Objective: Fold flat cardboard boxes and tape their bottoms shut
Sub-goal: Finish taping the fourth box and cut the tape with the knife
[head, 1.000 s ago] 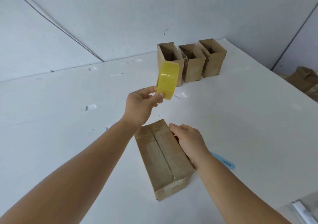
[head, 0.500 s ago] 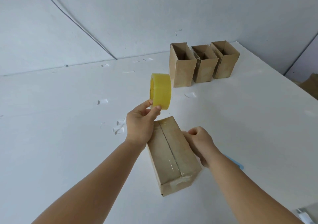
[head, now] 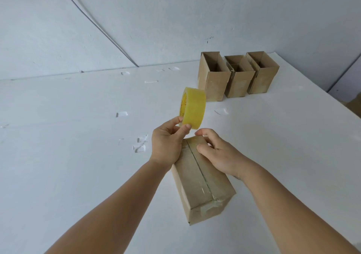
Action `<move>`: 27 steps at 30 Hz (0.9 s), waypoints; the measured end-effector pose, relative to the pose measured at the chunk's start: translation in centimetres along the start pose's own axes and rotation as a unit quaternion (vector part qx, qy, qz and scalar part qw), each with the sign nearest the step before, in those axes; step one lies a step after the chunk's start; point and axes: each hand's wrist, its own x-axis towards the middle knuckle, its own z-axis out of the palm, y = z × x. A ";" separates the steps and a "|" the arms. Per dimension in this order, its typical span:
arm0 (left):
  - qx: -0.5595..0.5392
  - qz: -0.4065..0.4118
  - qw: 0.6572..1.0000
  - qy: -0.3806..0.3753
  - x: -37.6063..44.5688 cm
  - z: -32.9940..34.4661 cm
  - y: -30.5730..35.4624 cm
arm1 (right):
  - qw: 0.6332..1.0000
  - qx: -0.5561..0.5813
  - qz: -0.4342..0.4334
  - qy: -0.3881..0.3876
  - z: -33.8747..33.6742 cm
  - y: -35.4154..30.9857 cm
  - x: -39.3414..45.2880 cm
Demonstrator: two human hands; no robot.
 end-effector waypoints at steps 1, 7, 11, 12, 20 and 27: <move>0.004 0.001 1.000 0.002 0.0 -0.1 -0.1 | 1.000 -0.010 0.005 -0.003 -0.1 -0.1 0.2; 0.000 0.010 1.000 0.002 0.4 0.0 -0.1 | 0.999 -0.051 0.008 0.016 -0.1 0.0 0.4; 0.031 0.046 0.998 0.014 2.4 0.5 1.4 | 0.995 -0.017 -0.011 0.099 0.1 -0.4 1.6; 0.043 0.053 0.997 0.019 2.9 0.6 1.7 | 0.994 -0.011 -0.011 0.109 0.1 -0.6 1.9; 0.022 0.065 0.996 -0.052 2.1 -2.1 4.9 | 0.972 0.131 -0.050 0.187 -1.5 -2.9 2.3; -0.019 -0.046 0.971 -0.236 -1.8 -3.8 7.1 | 0.935 0.306 -0.149 0.097 -2.9 -5.4 -0.1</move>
